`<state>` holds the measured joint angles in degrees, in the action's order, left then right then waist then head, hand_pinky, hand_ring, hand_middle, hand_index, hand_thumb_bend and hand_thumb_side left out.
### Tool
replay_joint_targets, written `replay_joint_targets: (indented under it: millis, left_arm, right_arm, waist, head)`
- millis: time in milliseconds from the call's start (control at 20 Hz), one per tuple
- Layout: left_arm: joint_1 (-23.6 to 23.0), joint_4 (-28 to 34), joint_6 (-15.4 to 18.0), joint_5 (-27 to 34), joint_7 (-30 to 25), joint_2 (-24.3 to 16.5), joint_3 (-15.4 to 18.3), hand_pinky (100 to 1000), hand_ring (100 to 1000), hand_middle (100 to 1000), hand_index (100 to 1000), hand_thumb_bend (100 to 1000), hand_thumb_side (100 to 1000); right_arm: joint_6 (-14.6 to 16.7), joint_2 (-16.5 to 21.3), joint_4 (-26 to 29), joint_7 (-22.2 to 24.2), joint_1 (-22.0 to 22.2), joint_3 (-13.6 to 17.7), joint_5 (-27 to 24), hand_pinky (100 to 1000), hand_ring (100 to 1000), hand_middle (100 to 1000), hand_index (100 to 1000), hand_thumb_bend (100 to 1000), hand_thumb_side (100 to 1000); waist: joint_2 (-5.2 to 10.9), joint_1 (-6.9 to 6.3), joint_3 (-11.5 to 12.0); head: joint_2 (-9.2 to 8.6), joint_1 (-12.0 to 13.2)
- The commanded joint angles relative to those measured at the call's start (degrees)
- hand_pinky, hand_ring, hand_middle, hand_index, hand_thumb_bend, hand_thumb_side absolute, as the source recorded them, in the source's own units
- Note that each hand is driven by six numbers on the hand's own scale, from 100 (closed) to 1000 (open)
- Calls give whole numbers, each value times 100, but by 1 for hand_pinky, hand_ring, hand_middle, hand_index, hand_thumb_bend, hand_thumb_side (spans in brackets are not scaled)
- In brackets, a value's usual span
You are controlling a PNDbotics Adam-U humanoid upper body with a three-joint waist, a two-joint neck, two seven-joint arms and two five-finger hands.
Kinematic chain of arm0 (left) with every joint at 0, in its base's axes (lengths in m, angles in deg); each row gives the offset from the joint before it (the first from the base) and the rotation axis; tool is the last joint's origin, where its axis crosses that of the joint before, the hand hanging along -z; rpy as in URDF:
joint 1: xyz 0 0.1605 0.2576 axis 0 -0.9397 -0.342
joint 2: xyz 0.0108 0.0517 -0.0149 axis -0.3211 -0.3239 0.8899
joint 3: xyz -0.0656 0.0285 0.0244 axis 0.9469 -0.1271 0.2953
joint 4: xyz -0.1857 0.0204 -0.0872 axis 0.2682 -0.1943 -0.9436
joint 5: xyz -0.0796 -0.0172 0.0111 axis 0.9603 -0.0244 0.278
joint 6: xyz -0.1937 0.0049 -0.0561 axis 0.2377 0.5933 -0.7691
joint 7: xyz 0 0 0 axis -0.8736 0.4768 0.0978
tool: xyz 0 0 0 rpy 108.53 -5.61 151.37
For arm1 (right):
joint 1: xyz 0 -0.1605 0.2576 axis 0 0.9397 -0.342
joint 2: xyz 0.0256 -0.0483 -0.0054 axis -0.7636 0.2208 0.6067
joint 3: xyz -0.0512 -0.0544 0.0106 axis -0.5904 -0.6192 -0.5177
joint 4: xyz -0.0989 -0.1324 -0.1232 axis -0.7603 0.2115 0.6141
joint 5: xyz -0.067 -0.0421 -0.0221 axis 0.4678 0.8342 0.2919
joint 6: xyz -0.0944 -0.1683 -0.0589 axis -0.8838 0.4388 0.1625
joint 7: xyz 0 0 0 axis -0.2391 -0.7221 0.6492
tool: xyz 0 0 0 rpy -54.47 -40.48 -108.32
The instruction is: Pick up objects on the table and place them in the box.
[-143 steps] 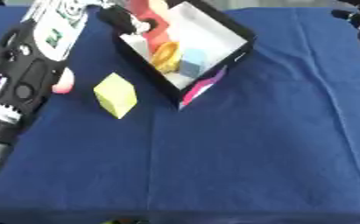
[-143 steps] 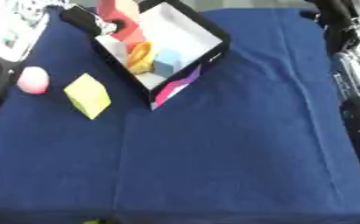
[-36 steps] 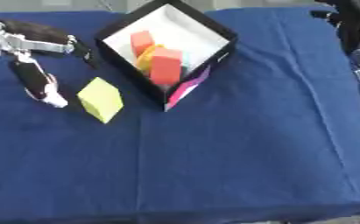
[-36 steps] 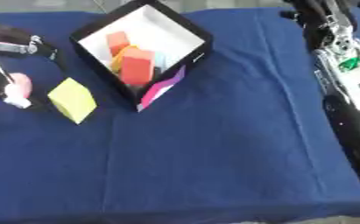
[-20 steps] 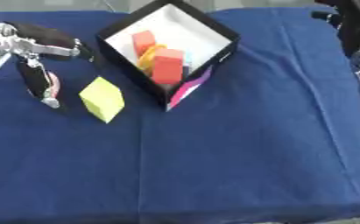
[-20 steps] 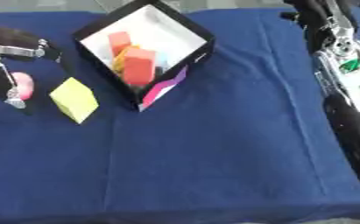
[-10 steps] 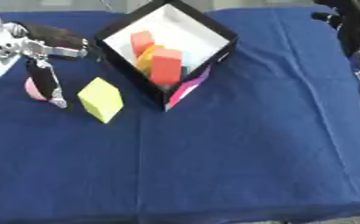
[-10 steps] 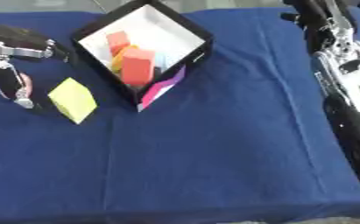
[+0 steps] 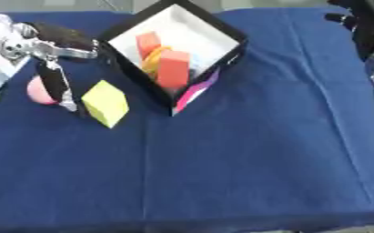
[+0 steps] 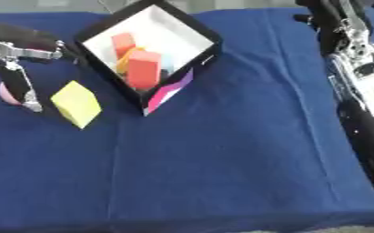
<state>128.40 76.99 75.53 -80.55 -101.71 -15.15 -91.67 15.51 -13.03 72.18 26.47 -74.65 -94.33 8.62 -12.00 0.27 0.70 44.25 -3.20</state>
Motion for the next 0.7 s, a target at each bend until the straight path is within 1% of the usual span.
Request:
replay_joint_targets:
  millis: [50, 300, 700]
  left_arm:
    - [153, -43, 647, -116, -563, -13, 43, 918, 917, 820, 885, 741, 164]
    - [167, -109, 697, -190, -514, 27, 58, 917, 916, 818, 882, 732, 158]
    - [231, -60, 653, -229, -462, 49, 105, 918, 918, 821, 884, 744, 146]
  right_arm:
    - [8, 78, 54, 17, -101, 16, 3, 822, 902, 797, 857, 158, 597]
    - [5, 73, 41, 18, -102, 18, 4, 822, 902, 798, 858, 158, 598]
    - [7, 58, 33, 28, -107, 11, 3, 823, 902, 799, 858, 157, 599]
  waist:
    - [99, -35, -14]
    - [89, -39, 7]
    - [101, -35, 27]
  head:
    - [-13, 9]
    - [-13, 18]
    - [-13, 22]
